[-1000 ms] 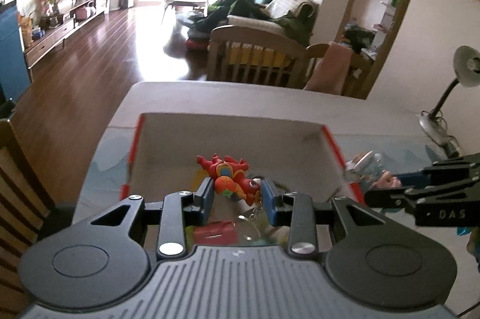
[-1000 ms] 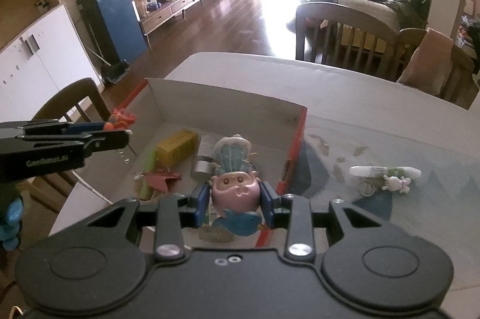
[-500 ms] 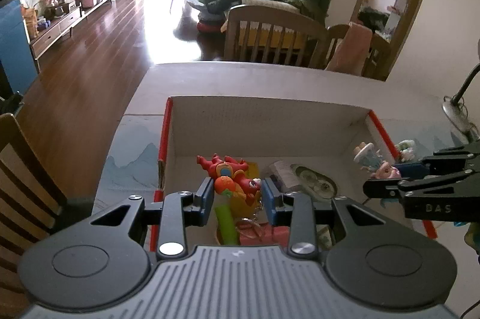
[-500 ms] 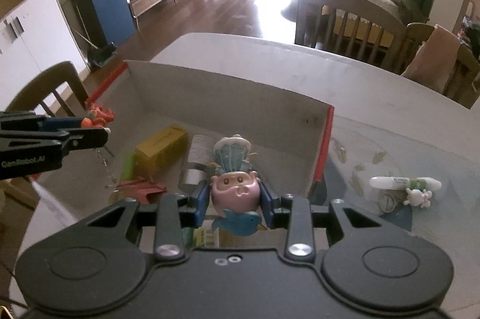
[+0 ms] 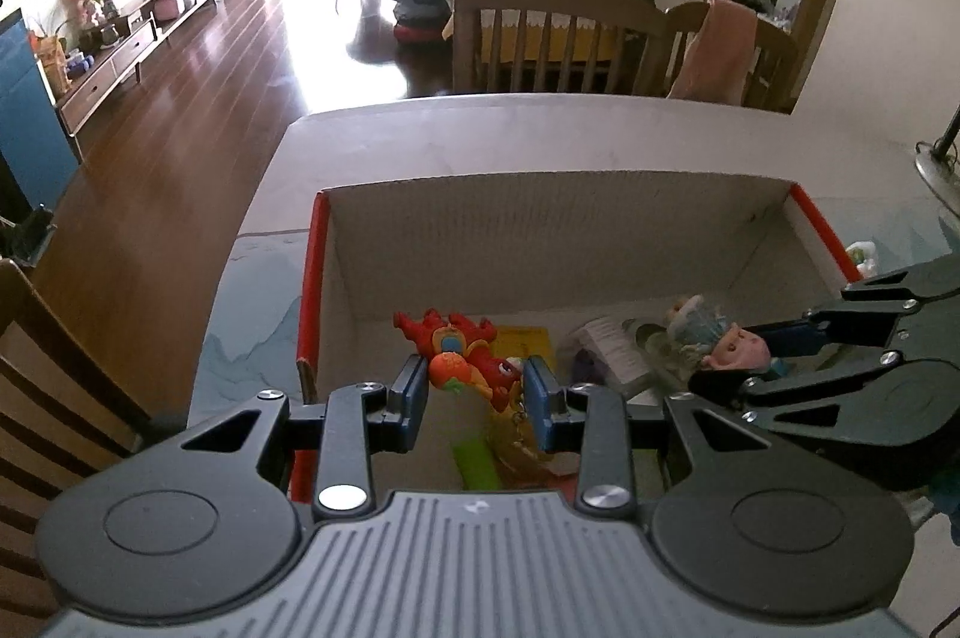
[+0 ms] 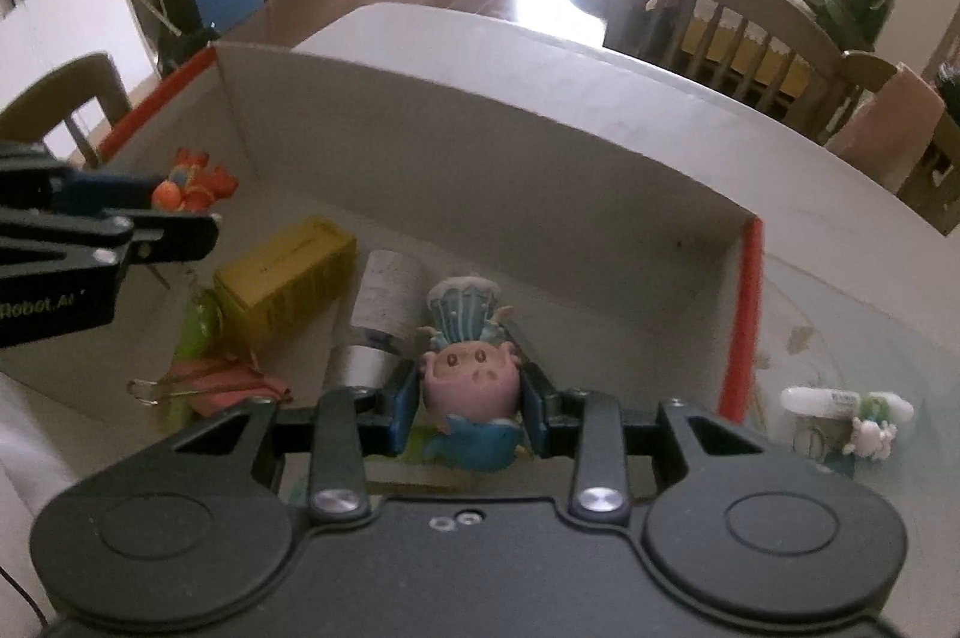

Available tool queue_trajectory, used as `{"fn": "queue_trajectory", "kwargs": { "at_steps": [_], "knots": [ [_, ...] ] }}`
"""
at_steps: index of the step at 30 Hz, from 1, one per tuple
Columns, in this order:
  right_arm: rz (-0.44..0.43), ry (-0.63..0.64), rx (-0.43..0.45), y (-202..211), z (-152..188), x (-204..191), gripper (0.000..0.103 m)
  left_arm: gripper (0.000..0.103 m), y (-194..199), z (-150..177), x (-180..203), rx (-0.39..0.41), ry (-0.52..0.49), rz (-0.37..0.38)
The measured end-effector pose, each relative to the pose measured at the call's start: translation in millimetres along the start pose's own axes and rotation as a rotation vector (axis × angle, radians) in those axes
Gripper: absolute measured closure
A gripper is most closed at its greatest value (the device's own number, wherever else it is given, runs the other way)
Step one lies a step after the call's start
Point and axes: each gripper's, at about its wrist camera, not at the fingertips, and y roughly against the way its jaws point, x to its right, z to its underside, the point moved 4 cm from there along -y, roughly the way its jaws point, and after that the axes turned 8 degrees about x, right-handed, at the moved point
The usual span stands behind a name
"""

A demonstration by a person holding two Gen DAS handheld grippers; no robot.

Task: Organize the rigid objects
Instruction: 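Lower both items into the box and open both tools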

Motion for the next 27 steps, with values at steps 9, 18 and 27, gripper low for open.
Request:
{"fn": "queue_trajectory", "kwargs": {
  "at_steps": [9,18,27],
  "knots": [
    [-0.026,-0.008,-0.038,-4,0,0,0.065,0.069,-12,-1,4,-0.050,-0.016,0.006],
    [-0.072,-0.033,-0.020,14,3,2,0.059,0.069,-19,-5,8,-0.090,-0.053,-0.014],
    [-0.113,-0.048,0.026,38,7,3,0.054,0.050,-6,-3,10,-0.091,-0.015,-0.020]
  ]
}}
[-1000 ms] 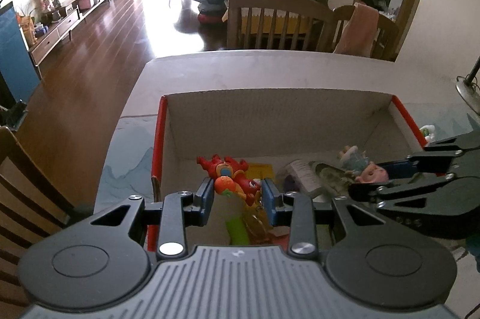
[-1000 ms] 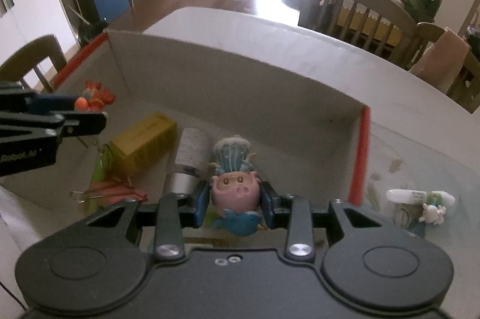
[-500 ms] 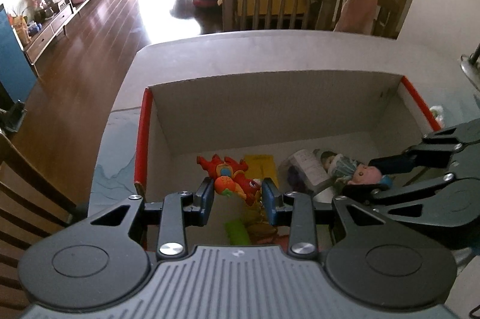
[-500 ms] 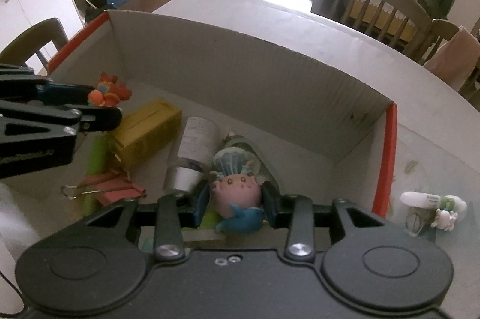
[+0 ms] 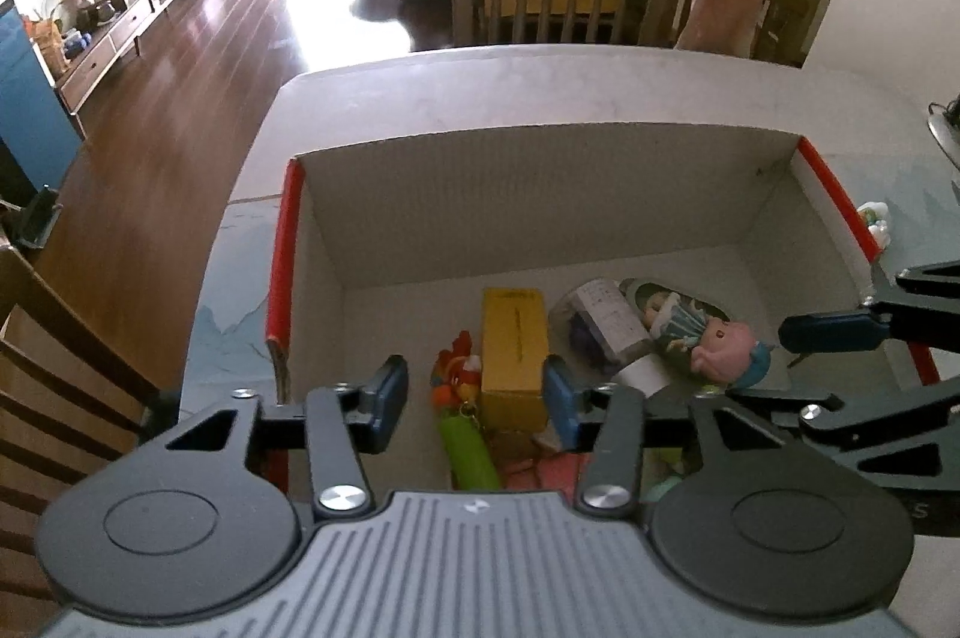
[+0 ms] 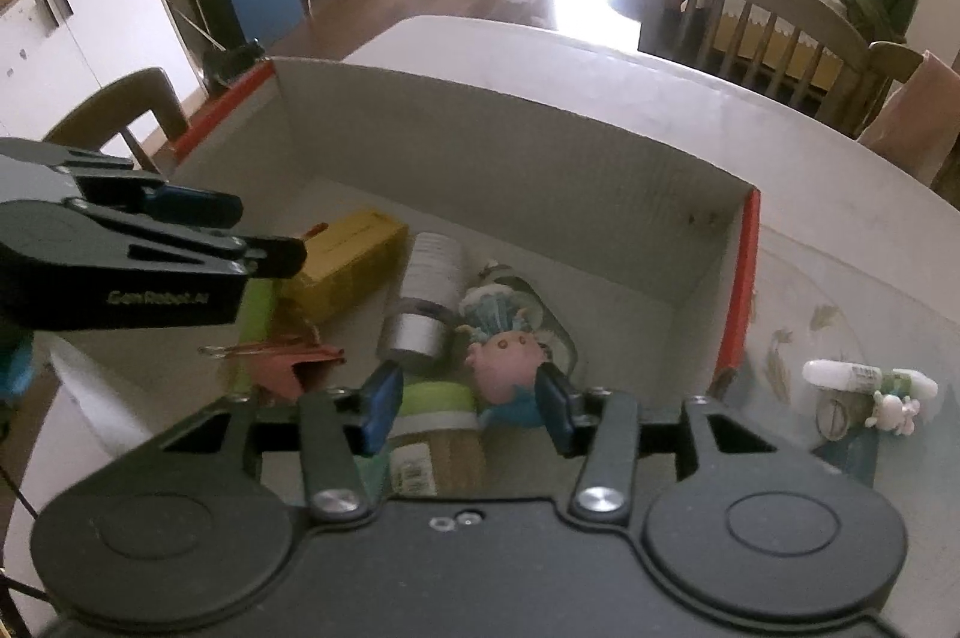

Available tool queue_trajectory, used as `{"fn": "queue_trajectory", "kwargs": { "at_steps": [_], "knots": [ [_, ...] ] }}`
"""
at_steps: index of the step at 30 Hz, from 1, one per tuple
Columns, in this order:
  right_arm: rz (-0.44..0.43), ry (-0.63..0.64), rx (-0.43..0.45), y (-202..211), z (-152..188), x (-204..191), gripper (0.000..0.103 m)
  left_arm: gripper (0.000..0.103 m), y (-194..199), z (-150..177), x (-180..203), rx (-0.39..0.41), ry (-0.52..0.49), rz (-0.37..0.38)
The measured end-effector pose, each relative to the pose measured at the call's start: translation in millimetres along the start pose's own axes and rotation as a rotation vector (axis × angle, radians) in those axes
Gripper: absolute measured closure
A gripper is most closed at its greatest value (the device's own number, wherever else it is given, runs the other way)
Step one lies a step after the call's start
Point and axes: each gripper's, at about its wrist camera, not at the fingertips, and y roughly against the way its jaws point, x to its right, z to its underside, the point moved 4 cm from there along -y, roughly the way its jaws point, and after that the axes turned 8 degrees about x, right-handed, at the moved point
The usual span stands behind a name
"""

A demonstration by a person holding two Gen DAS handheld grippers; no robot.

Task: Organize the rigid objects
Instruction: 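Lower both items into the box and open both tools, then move both tools back to the marker and white bunny keychain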

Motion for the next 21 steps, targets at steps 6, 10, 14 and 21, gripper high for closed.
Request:
{"fn": "queue_trajectory", "kwargs": {
  "at_steps": [6,10,14,21],
  "knots": [
    [-0.023,-0.016,0.046,21,0,0,0.048,0.048,23,9,4,0.040,-0.001,0.018],
    [-0.048,-0.032,0.093,40,-2,0,0.041,0.048,41,14,7,0.061,0.007,0.027],
    [-0.069,-0.038,0.133,59,-3,0,0.038,0.048,59,16,11,0.086,0.021,0.043],
    [-0.100,-0.065,0.198,91,-2,2,0.024,0.048,92,17,19,0.145,0.039,0.068]
  ]
}}
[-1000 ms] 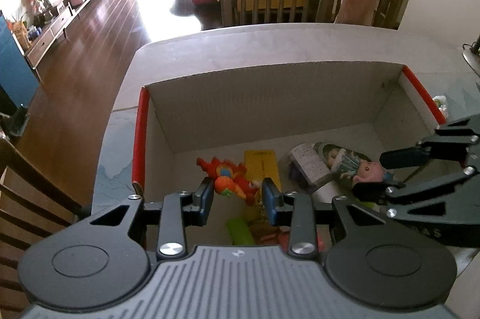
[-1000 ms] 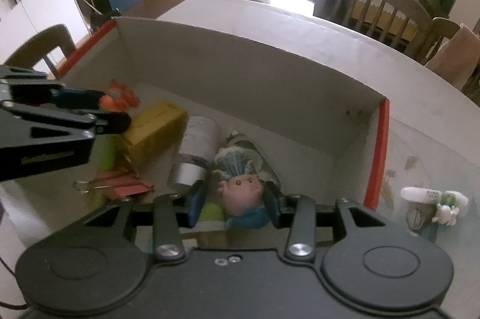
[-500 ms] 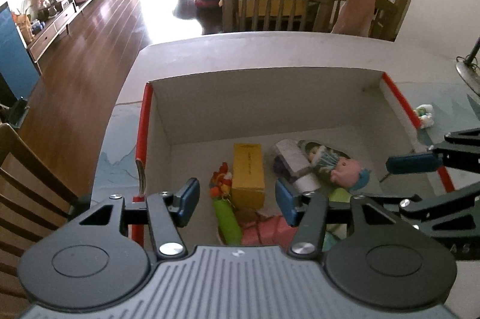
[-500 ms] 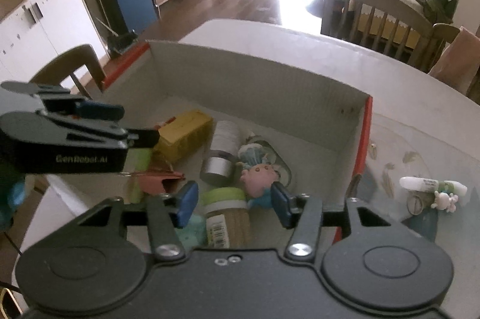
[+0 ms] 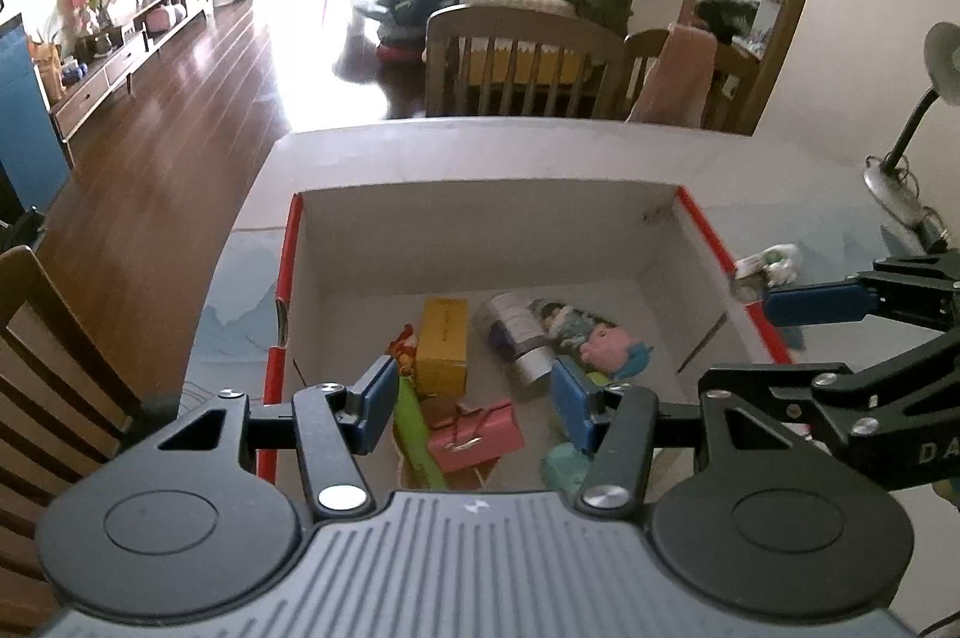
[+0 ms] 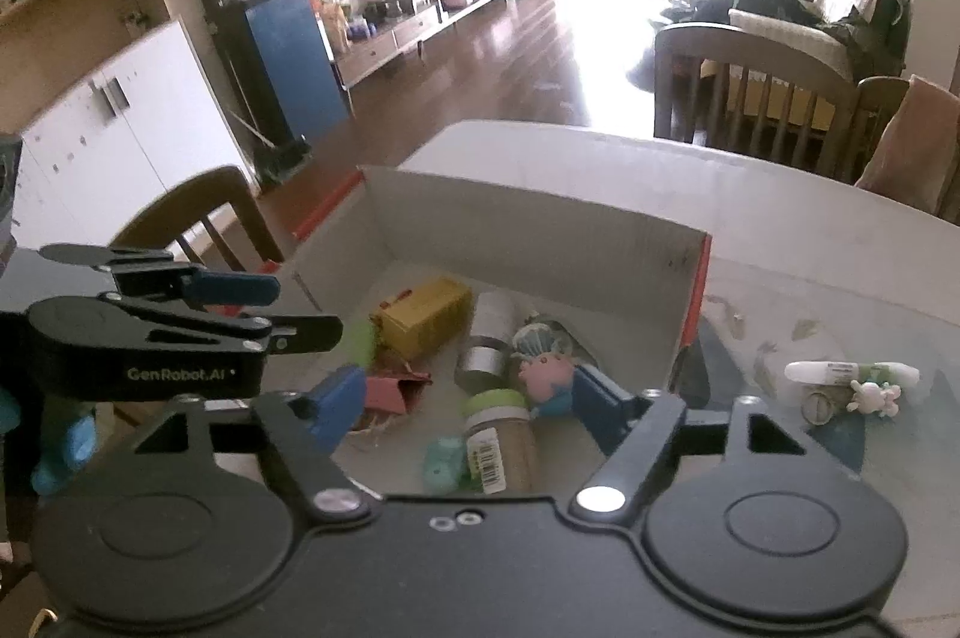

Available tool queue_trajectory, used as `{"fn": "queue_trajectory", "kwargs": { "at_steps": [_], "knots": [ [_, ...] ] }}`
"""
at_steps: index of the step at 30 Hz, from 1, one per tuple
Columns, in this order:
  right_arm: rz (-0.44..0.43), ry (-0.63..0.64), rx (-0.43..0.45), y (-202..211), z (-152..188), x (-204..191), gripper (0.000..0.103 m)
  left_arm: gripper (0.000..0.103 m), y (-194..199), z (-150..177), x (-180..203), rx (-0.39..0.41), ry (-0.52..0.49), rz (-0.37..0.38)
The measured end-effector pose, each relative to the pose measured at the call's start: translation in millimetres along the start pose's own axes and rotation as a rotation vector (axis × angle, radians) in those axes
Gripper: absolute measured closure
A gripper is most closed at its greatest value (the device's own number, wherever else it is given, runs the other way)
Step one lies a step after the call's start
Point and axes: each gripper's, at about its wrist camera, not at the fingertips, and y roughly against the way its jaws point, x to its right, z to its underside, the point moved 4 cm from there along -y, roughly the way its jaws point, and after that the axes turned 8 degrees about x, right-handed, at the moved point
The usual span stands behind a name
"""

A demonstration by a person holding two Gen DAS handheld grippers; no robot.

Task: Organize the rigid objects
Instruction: 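Move both tools back to the marker and white bunny keychain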

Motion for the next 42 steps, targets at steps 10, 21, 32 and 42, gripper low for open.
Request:
{"fn": "queue_trajectory", "kwargs": {
  "at_steps": [10,21,32,42],
  "knots": [
    [-0.021,-0.034,0.083,43,4,11,0.008,0.034,26,-6,26,0.067,0.001,0.032],
    [0.030,-0.033,0.141,87,20,49,0.002,0.019,23,-15,75,0.095,0.011,0.088],
    [0.108,-0.031,0.125,104,44,110,0.003,0.018,-16,-25,140,0.060,0.022,0.136],
    [0.127,-0.038,0.086,97,62,166,0.003,0.002,-64,-42,189,0.054,0.024,0.135]
  ]
}}
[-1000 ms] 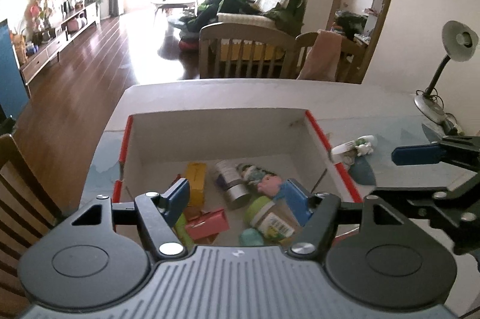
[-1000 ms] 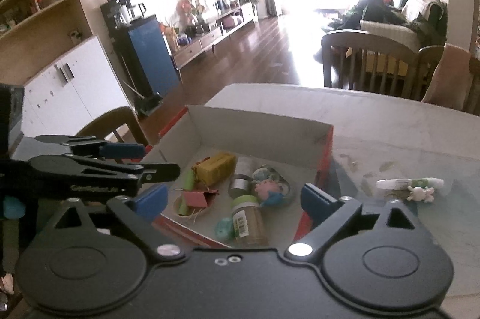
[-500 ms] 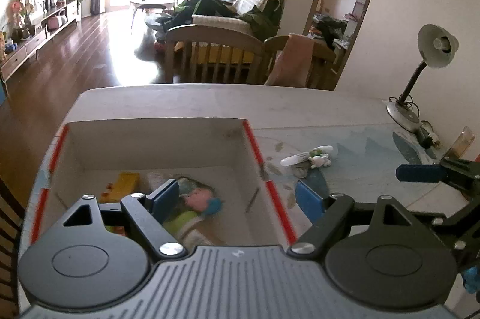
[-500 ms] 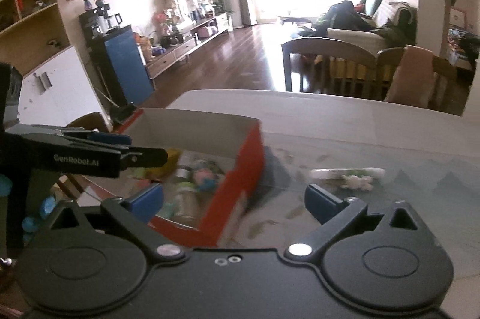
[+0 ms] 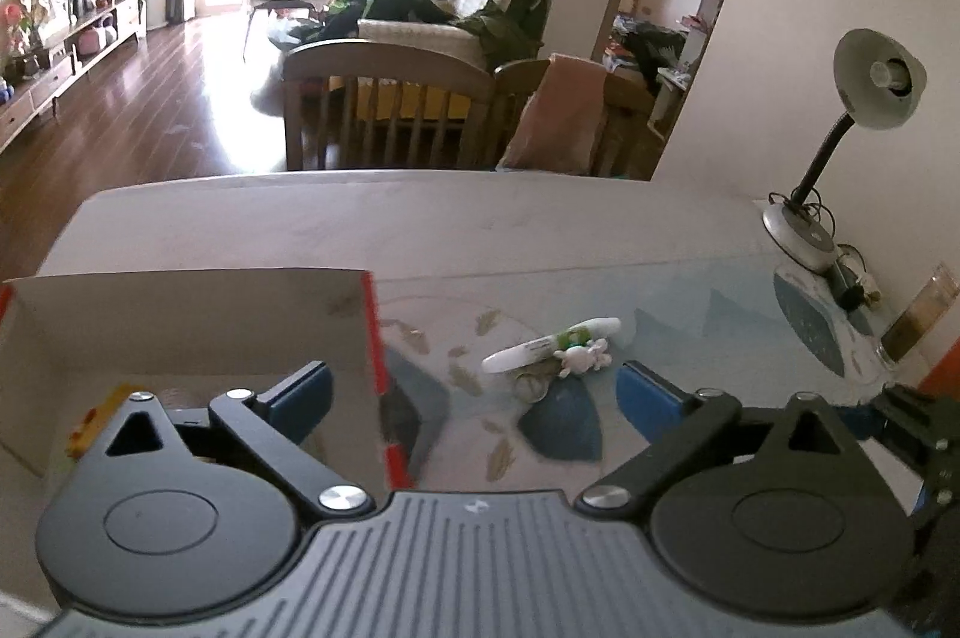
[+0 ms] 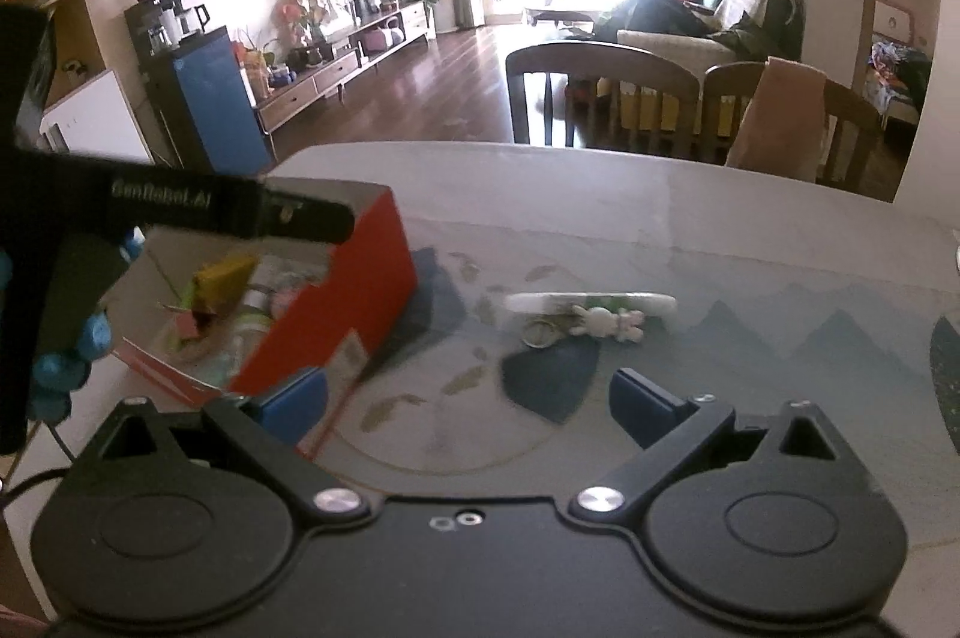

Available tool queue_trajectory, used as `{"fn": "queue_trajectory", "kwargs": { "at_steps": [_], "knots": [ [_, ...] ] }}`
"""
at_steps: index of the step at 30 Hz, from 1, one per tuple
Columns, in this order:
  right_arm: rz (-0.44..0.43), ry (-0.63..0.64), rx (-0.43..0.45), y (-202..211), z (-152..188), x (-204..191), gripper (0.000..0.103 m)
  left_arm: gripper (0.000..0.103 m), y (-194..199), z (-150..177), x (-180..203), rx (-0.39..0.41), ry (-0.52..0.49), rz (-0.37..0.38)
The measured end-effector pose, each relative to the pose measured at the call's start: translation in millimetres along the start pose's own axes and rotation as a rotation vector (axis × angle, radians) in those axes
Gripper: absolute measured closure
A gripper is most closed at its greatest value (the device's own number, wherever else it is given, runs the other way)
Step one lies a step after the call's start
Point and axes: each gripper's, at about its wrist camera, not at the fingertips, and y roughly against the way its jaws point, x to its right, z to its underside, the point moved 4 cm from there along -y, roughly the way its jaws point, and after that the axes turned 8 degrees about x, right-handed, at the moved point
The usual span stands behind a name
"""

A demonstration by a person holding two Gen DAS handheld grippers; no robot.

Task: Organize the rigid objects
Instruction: 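Move both tools back to the marker and white bunny keychain, then grasp the white-green marker with left tool while right grasps white bunny keychain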

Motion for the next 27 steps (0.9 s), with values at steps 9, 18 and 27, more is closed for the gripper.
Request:
{"fn": "queue_trajectory", "kwargs": {
  "at_steps": [9,18,27],
  "knots": [
    [0.021,0.000,-0.013,-33,5,43,0.006,0.002,-61,-8,32,-0.103,-0.087,0.022],
    [0.057,0.019,-0.015,-74,7,66,0.011,0.002,-110,-18,57,-0.153,-0.206,0.068],
    [0.094,-0.023,-0.028,-114,13,81,0.019,0.002,-169,-19,61,-0.253,-0.262,0.092]
  ]
}}
